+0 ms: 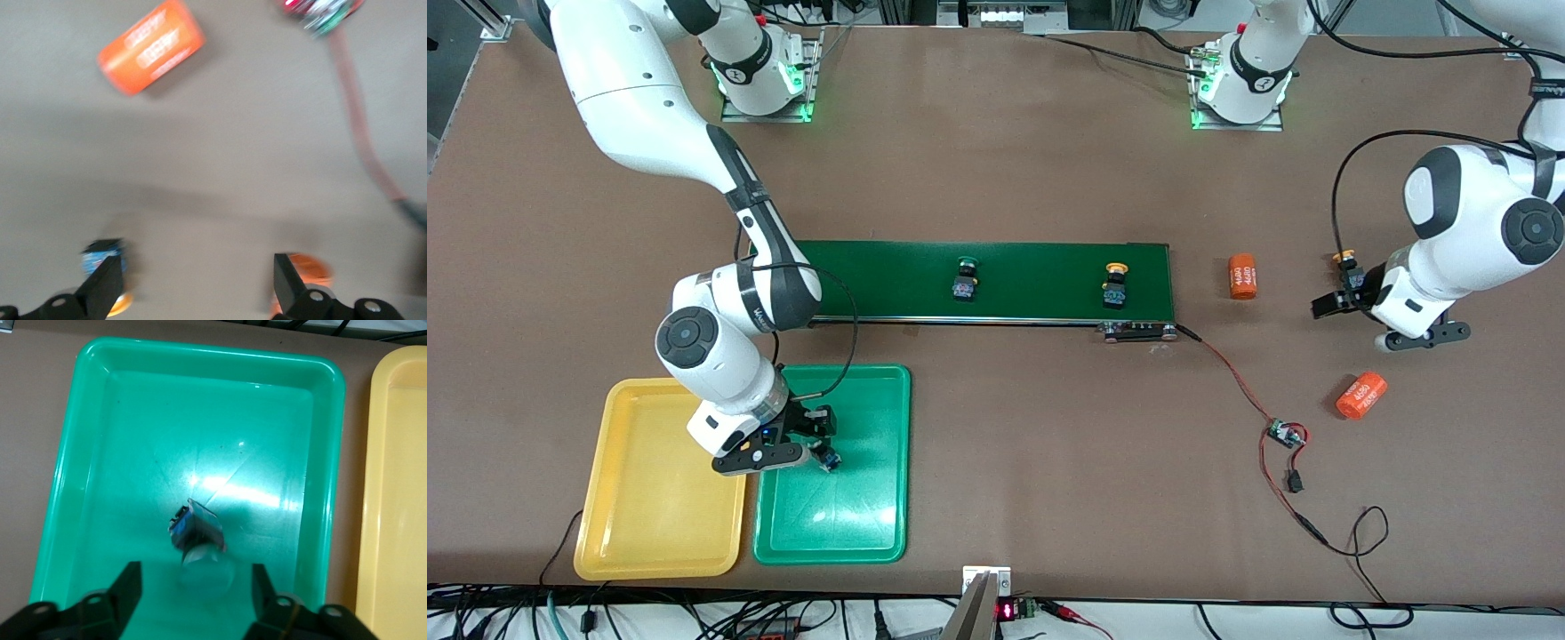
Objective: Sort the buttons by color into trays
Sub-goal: 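Return the right gripper to the belt and grasp the orange-base button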
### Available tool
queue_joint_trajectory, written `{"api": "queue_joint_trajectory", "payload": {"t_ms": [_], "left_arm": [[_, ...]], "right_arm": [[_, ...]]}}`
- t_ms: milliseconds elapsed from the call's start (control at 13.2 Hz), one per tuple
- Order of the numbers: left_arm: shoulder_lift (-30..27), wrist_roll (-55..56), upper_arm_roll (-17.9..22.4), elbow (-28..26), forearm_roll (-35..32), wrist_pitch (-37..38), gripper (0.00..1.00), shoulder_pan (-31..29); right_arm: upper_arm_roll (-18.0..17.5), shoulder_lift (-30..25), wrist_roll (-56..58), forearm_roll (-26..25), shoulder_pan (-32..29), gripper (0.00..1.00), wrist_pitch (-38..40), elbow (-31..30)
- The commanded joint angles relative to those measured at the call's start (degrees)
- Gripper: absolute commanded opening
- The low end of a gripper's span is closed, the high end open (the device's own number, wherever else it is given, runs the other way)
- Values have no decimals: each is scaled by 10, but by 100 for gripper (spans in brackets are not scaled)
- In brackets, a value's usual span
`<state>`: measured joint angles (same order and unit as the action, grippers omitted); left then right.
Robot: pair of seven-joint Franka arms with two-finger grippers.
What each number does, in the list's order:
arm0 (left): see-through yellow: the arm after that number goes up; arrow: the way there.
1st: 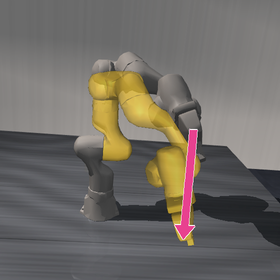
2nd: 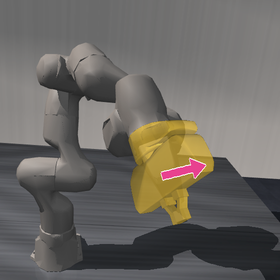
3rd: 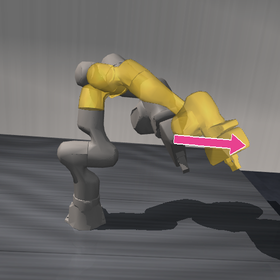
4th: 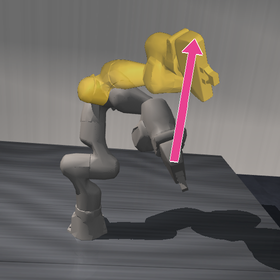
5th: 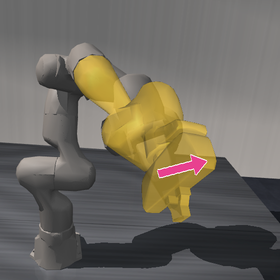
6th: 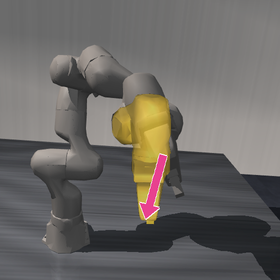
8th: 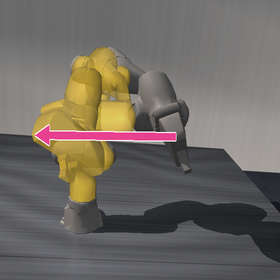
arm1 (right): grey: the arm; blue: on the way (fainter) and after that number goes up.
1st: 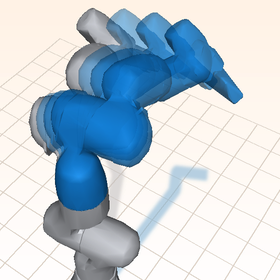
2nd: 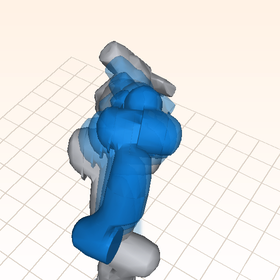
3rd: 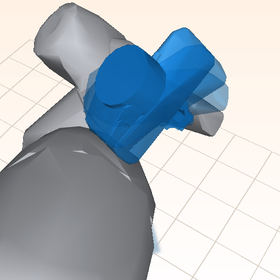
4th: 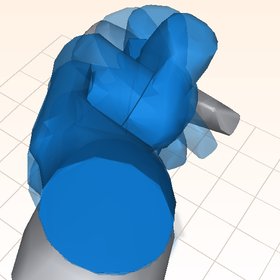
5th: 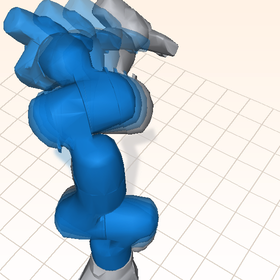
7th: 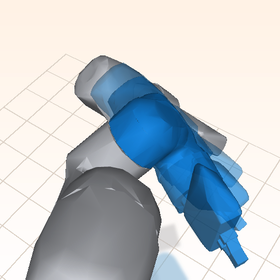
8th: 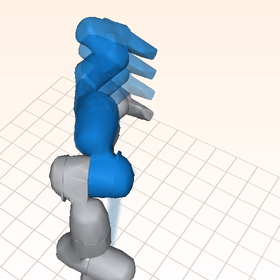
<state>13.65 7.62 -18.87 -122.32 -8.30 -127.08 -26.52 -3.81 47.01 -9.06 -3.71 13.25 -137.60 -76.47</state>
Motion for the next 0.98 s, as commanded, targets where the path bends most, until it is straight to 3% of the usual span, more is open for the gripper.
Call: {"api": "queue_joint_trajectory", "payload": {"t_ms": [0, 530, 909], "left_arm": [[1, 0, -10, -48, -50, -5, 100, -30], [47, 0, -9, -47, -99, -27, 100, -127], [80, -6, -9, -49, -100, -33, 100, -147]], "right_arm": [[-4, -11, -2, 10, 1, 100, 15, -23], [-10, -224, -179, 10, 41, 100, 35, -288], [-13, -273, -312, 10, 127, 100, 34, -365]]}}
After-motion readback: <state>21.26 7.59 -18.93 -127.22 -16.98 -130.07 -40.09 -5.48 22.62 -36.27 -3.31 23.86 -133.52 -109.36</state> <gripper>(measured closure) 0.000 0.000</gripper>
